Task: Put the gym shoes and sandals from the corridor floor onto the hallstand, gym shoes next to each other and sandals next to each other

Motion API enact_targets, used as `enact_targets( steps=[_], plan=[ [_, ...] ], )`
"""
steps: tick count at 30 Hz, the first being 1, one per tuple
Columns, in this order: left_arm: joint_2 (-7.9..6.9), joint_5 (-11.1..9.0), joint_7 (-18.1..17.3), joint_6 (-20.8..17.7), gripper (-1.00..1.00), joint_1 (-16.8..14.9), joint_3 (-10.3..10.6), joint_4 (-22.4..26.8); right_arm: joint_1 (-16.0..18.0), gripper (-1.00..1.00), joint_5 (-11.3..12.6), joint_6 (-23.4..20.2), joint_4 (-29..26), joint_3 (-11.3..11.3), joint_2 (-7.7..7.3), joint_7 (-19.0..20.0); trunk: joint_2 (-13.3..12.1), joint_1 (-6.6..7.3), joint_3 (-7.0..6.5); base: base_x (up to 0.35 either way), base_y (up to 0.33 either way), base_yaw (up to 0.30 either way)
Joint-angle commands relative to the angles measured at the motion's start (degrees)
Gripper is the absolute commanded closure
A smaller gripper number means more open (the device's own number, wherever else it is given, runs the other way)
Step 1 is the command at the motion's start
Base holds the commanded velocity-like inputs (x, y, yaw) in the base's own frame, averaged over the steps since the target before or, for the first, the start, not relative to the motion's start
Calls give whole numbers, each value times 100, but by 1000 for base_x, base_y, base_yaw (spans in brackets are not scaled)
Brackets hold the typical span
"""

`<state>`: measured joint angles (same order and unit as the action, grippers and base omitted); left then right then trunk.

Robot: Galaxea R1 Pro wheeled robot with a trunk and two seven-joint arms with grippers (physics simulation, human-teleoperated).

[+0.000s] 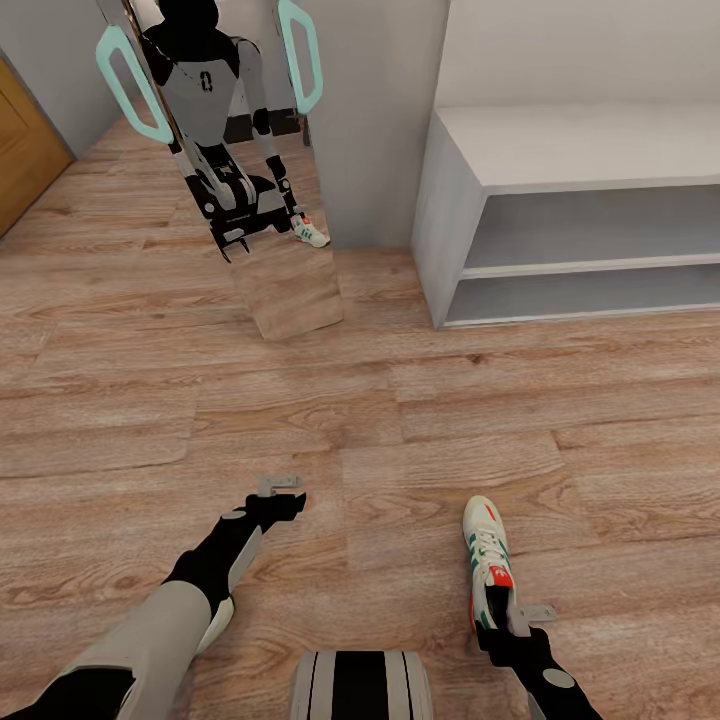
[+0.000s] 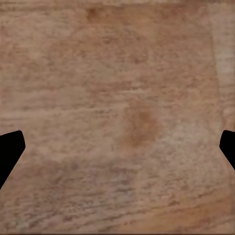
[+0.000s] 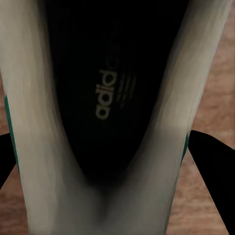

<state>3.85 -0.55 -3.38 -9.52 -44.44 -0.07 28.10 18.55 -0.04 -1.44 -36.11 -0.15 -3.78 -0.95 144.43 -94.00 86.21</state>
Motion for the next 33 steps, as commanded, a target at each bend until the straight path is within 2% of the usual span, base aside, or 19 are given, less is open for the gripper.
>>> enact_targets(
  steps=[1,2,12,31,33],
  plan=[
    [-3,-6,-13,-34,-100,9,-1,11,0,100,4,-15,-6,-3,0,-11,1,1,3,0,0,0],
    [-39,-7,-13,-39,-100,39,27,11,-2,100,-4,8,128,6,-14,3,0,4,-19,0,0,0],
    [-59,-6,-12,-34,-100,41,40,11,-2,100,-22,280,234,12,-17,14,-14,29,-240,0,0,0],
    [-72,-7,-13,-23,-100,44,42,8,-3,100,-6,328,229,6,-26,3,-39,78,-661,0,0,0],
    [-87,41,-12,53,-100,71,20,-23,-3,100,-5,330,228,-1,-41,-19,-42,83,-715,0,0,0]
  ],
)
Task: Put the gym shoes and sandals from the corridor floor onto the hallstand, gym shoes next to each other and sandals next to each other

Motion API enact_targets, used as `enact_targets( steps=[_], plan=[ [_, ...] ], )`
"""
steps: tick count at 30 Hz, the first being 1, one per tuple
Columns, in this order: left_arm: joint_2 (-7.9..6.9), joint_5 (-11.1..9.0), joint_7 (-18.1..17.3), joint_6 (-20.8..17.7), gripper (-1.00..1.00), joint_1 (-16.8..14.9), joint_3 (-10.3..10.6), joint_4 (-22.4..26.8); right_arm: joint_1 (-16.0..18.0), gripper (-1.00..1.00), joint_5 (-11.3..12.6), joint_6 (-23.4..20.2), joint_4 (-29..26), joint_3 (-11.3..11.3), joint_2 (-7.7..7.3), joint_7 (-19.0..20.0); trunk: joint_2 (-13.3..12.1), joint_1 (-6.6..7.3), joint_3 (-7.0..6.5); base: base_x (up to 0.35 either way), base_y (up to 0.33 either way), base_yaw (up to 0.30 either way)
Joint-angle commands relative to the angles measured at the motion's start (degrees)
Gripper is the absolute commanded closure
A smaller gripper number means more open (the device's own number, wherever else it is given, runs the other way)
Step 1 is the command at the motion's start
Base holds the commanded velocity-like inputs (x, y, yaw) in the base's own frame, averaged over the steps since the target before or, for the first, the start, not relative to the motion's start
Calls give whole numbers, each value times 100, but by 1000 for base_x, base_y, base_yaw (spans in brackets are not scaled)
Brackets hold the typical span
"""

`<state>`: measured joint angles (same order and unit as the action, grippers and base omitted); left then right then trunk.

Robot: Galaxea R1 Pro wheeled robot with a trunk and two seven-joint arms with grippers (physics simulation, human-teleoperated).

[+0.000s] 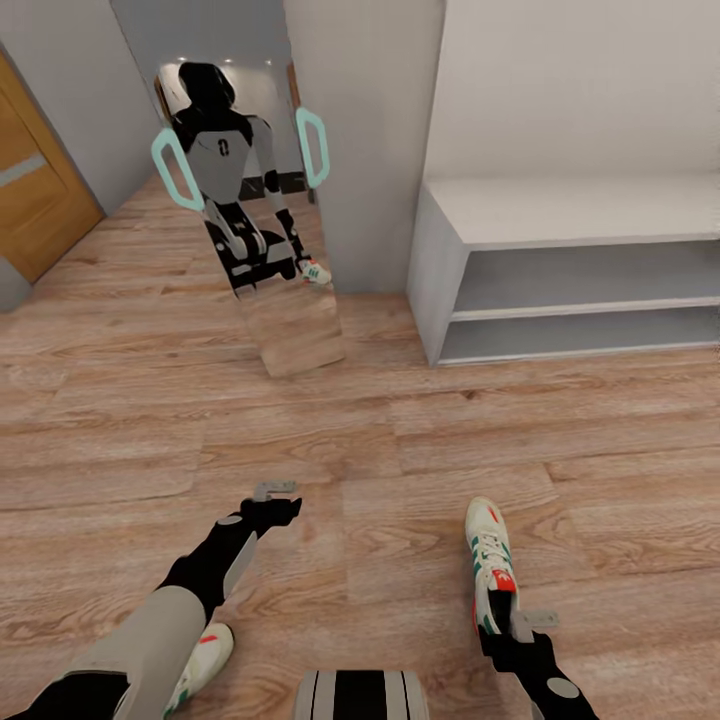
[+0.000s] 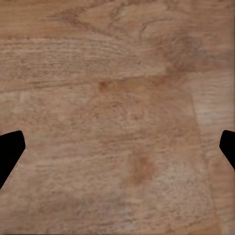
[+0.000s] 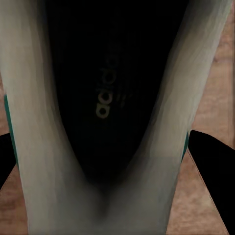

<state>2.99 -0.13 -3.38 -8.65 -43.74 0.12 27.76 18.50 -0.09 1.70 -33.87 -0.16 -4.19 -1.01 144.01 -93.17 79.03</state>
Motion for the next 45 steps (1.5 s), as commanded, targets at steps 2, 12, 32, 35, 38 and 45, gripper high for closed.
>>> enact_targets(
  steps=[2,12,32,35,38,45],
  plan=[
    [-30,-2,-13,-20,-100,54,-10,-1,0,100,0,20,4,-1,-6,-9,-2,6,-56,0,0,0],
    [-231,-6,6,419,-100,563,-37,-31,-8,100,-9,63,7,-2,-18,-4,-15,32,-364,0,0,0],
    [-707,-30,73,1659,-100,1754,-60,-59,-243,100,-10,938,33,9,-116,-13,-42,83,-986,0,0,0],
    [-710,-44,74,1810,-100,1899,-97,-64,-284,100,-1,1029,105,8,-117,-23,-46,91,-1079,0,0,0],
    [-684,-44,74,2074,-100,2019,-264,-63,-298,100,6,1395,384,7,-102,-27,-50,99,-1173,0,0,0],
    [-699,-31,74,2240,-100,2079,-370,-69,-303,100,9,1841,594,8,-73,-27,-59,117,-1391,0,0,0]
  ],
)
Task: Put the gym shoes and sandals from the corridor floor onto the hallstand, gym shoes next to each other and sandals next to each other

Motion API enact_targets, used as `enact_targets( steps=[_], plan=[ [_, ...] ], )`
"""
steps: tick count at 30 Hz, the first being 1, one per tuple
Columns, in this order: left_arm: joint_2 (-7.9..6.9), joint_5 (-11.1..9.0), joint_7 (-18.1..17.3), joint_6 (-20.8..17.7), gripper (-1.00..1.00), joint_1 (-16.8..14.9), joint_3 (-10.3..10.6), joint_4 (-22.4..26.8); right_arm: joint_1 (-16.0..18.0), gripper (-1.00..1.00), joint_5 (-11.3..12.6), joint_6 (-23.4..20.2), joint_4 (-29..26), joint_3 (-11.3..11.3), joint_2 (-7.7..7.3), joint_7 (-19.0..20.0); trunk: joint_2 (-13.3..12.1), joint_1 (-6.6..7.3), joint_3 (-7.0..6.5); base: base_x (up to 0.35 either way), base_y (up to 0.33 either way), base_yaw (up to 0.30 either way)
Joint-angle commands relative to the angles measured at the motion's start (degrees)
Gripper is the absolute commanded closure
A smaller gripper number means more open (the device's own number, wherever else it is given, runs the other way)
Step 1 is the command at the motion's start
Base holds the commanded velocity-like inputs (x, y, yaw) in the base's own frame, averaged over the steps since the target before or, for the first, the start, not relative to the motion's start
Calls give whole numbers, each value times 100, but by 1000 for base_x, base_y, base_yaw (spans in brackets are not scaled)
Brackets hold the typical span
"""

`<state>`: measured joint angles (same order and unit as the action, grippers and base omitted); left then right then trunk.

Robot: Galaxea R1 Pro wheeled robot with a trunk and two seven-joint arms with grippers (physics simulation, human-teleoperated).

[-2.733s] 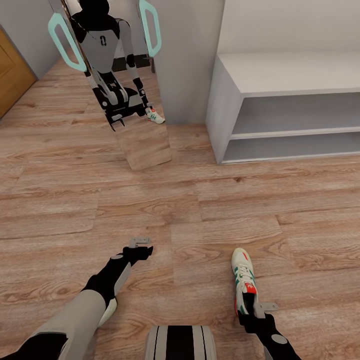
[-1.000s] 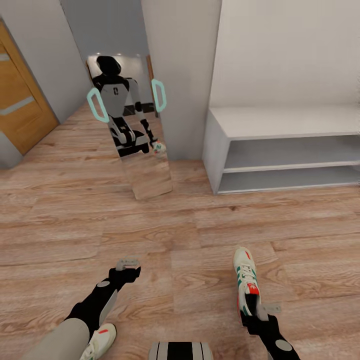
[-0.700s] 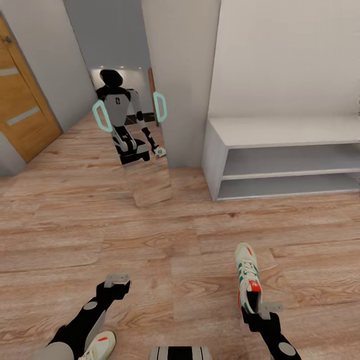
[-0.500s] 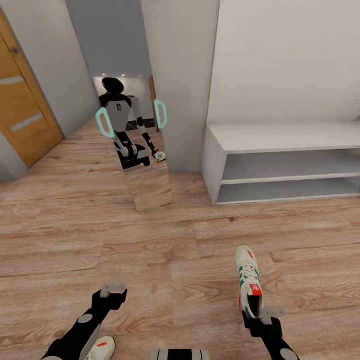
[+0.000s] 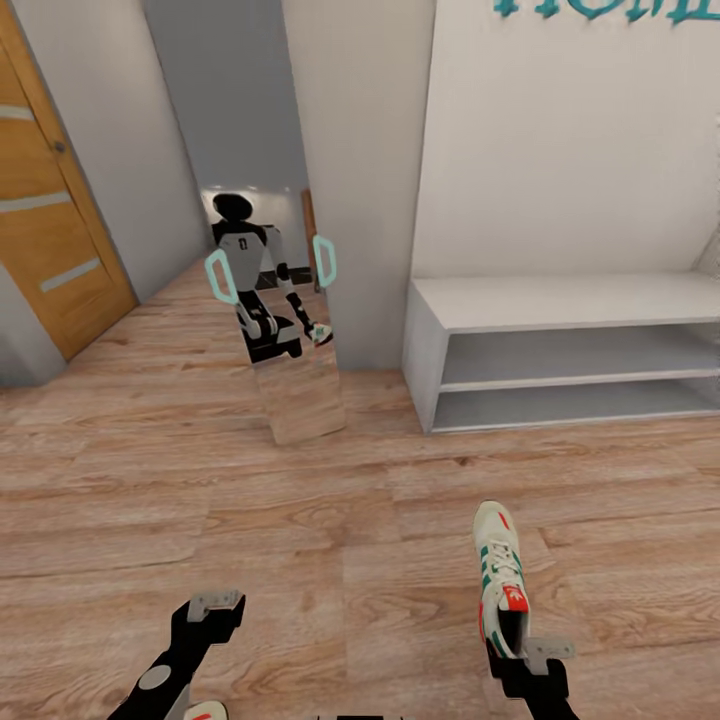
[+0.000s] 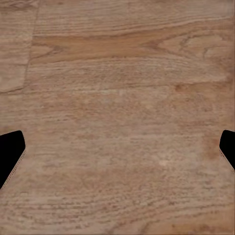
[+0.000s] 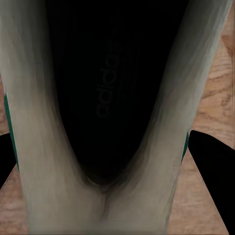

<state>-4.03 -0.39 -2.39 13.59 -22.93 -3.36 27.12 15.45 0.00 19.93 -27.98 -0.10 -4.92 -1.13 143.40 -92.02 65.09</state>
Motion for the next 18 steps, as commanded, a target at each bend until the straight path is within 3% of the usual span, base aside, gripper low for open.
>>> enact_targets(
  steps=[1,13,18],
  plan=[
    [4,-3,-25,21,-100,-2,-22,-4,2,100,3,19,4,1,3,-13,0,3,-28,0,0,0],
    [9,-27,-46,29,-100,0,-15,-21,2,100,9,21,13,1,13,-11,-16,34,-388,0,0,0],
    [18,-30,-73,29,-100,1,-15,-20,2,100,9,21,12,1,17,-14,-16,34,-395,0,0,0]
  ],
)
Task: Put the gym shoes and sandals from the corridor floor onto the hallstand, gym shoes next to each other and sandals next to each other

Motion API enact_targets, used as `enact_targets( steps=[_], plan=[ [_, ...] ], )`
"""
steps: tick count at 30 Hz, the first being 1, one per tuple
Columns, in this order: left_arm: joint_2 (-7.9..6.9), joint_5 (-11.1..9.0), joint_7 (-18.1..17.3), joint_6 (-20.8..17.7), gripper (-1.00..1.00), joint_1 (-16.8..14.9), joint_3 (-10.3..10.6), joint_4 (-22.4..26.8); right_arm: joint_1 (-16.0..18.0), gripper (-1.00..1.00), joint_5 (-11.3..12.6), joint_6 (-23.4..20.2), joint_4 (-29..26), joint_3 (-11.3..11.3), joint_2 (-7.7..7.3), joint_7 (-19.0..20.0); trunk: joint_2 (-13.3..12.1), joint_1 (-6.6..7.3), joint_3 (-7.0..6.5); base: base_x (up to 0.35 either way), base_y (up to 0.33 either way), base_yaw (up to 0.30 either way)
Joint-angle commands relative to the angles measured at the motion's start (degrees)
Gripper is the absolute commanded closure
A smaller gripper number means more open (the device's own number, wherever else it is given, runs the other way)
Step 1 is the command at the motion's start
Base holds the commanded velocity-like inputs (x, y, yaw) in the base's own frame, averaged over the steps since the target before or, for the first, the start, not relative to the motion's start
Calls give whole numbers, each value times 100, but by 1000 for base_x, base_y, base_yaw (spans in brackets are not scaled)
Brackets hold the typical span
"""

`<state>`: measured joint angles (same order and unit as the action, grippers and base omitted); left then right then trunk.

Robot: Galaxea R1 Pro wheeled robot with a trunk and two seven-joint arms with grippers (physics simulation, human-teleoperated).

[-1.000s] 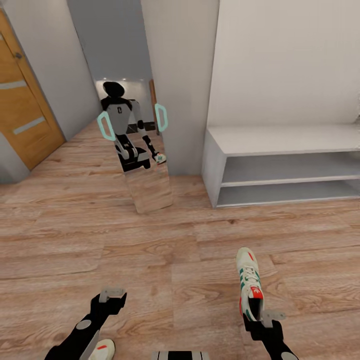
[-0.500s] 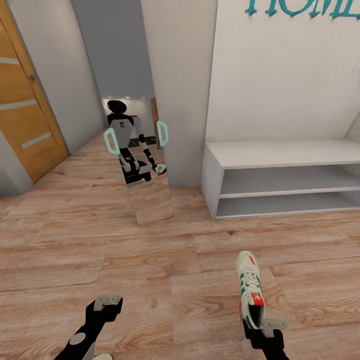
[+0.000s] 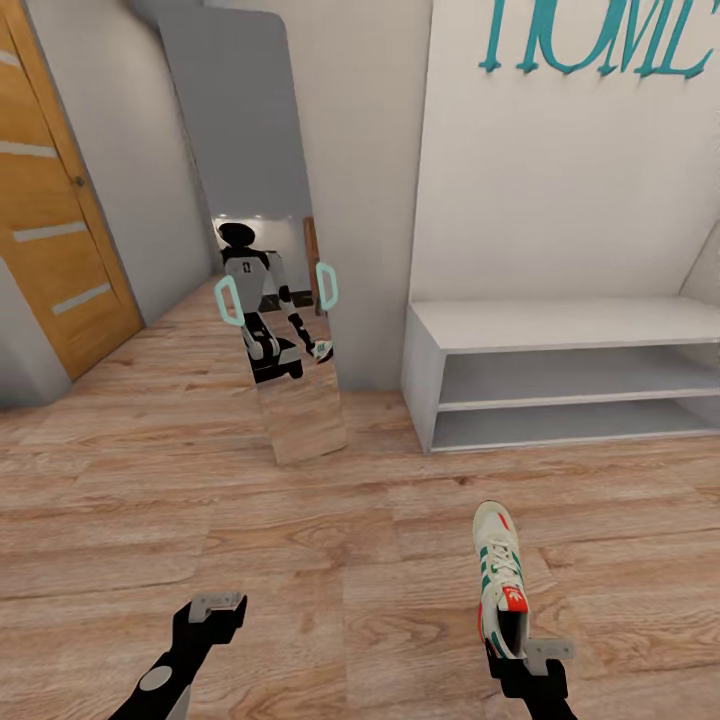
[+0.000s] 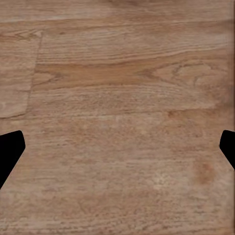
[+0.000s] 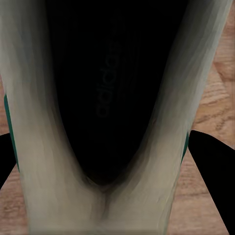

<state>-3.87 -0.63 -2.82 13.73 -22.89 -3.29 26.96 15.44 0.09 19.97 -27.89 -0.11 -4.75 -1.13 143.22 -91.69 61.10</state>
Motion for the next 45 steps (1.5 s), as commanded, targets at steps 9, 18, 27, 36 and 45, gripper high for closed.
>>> enact_targets(
  steps=[9,18,27,36,45],
  plan=[
    [27,-3,-41,24,-100,-3,-19,-7,3,100,0,17,3,1,1,-19,2,1,3,0,0,119],
    [43,0,-18,31,-100,3,-14,-7,3,100,0,23,11,0,1,-19,2,1,3,-29,14,269],
    [45,0,-9,27,-100,63,-17,5,3,100,0,22,12,-3,1,-19,2,1,3,-206,180,279],
    [45,1,-8,26,-100,82,-16,11,2,100,0,23,12,-1,1,-19,2,1,3,-48,44,279],
    [45,1,-9,24,-100,83,-14,11,3,100,0,23,12,-2,1,-19,2,1,3,-1,1,279]
  ],
)
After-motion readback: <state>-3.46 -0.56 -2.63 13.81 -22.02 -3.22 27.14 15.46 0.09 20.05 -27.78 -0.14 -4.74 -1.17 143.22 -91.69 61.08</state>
